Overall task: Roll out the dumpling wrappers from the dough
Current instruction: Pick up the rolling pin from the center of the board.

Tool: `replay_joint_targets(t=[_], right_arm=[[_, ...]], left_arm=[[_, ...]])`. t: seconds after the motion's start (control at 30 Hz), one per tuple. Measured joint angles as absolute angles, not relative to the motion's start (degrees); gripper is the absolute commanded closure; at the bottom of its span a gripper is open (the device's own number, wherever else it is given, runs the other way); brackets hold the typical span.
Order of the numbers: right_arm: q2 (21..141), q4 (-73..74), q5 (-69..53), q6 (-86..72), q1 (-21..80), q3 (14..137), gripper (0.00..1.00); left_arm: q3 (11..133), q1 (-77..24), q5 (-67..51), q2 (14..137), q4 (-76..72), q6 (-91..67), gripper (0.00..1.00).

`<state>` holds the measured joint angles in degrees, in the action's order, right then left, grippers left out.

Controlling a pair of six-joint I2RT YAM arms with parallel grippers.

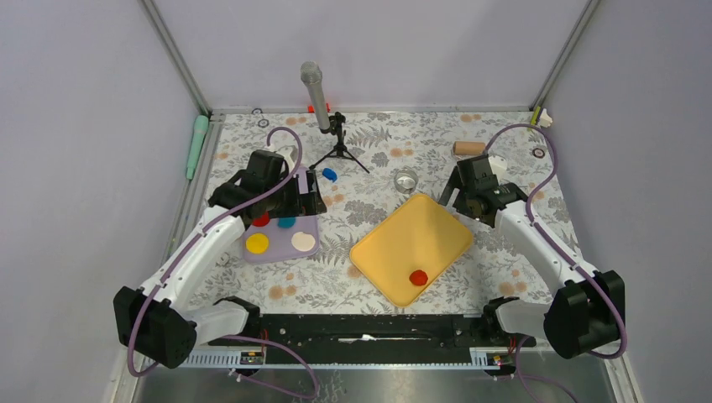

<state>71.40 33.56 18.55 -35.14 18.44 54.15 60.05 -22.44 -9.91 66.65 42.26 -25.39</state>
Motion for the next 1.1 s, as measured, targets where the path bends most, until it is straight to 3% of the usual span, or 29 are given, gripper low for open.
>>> replay_joint_targets(t=[0.27,0.47,0.7,1.1], right_arm=[[70.76,29.76,18.65,-36.42,18.44,53.15,0.00],[72.75,22.50,10.85,-30.22,15.57,52.03,0.00],[94.94,22.55,7.22,-27.73,2.66,70.00,0.00],[121.84,29.36,13.56,-22.96,2.68,96.05,0.00]], left_arm=[[60.05,-22.57,-9.78,67.61,41.98,-25.43,0.01],[58.63,-22.61,-9.17,66.72,40.51,-26.37,0.01],[54.15,-23.16,-7.62,60.12,39.77,-26.17,0.01],[55.48,-23.20,-4.27,57.82,41.04,-25.26,0.01]])
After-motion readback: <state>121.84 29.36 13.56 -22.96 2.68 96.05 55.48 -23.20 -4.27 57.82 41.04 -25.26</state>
